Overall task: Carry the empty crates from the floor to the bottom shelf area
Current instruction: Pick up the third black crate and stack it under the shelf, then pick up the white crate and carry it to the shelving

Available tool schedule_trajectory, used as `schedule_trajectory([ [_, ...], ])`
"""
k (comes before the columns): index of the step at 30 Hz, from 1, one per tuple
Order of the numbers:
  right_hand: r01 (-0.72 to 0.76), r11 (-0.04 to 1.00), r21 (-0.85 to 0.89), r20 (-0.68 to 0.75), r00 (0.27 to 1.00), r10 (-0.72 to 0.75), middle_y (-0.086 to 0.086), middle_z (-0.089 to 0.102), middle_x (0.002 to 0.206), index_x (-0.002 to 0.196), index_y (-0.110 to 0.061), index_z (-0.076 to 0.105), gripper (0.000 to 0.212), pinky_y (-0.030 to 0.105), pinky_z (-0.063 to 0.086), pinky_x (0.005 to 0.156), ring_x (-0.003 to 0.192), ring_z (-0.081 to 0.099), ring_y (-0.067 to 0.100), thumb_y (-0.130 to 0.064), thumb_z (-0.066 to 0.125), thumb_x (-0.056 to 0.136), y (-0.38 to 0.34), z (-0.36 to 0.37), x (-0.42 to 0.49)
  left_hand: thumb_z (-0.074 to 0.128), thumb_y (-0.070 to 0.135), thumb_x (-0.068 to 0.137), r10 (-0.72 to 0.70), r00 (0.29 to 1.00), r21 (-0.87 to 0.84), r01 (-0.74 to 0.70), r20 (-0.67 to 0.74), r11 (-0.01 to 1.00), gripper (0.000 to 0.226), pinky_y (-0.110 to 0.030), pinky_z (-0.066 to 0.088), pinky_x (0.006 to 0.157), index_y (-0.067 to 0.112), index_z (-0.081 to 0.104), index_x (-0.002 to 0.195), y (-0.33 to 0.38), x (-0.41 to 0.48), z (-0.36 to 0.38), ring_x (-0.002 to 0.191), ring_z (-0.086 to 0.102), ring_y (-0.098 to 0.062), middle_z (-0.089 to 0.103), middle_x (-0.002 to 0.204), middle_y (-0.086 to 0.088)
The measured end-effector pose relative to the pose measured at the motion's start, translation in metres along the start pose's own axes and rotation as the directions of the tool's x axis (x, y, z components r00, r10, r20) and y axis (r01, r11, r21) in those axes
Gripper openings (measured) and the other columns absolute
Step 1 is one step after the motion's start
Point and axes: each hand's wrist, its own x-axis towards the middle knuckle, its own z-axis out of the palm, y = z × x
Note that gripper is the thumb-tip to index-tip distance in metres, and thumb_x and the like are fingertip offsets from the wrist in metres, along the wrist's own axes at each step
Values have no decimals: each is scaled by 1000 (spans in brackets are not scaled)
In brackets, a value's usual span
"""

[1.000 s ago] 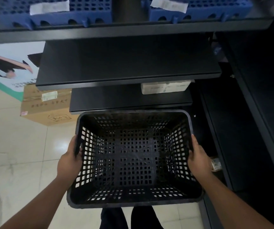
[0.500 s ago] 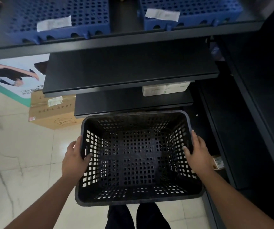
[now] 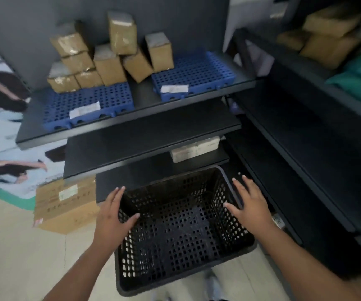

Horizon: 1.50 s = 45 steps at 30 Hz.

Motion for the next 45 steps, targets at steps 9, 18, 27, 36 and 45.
schedule_trajectory([
  [9, -357, 883, 303, -244, 867, 434, -8, 33, 152, 145, -39, 33, 75, 29, 29, 110, 138, 31, 11, -55, 65, 80, -39, -64, -169, 69, 60, 79, 404, 875, -268, -335, 266, 903, 76, -42, 37, 110, 64, 27, 143, 74, 44, -30, 140, 36, -13, 34, 157, 11],
  [18, -620, 583, 525, -424, 403, 811, -17, 46, 136, 138, -50, 37, 62, 23, 39, 92, 123, 45, 5, -51, 64, 83, -46, -104, -436, 72, 53, 75, 783, 434, -613, -490, 445, 620, 70, -28, 38, 100, 77, 34, 129, 227, -69, 33, 130, 44, 2, 41, 148, 20],
  [27, -513, 329, 793, -489, -213, 846, -15, 59, 120, 128, -47, 48, 51, 30, 47, 90, 105, 57, 0, -62, 50, 80, -69, -104, -729, 71, 55, 74, 883, -82, -793, -485, 462, 370, 69, -30, 40, 98, 68, 38, 133, 393, -324, 77, 123, 49, 0, 44, 147, 18],
  [36, -393, 37, 919, -333, -722, 607, -5, 64, 115, 126, -31, 56, 39, 31, 49, 84, 99, 62, 8, -37, 62, 88, -143, -76, -1038, 72, 58, 70, 755, -533, -920, -302, 381, 251, 58, -33, 44, 97, 72, 45, 120, 491, -700, 106, 123, 54, -6, 51, 139, 23],
  [45, -133, -155, 979, -99, -973, 211, -5, 63, 116, 130, -27, 54, 42, 40, 53, 85, 98, 63, 13, -34, 61, 89, -193, -26, -1211, 76, 48, 72, 498, -846, -979, -133, 193, 153, 56, -21, 47, 90, 67, 54, 119, 519, -1014, 121, 114, 56, 5, 58, 133, 21],
])
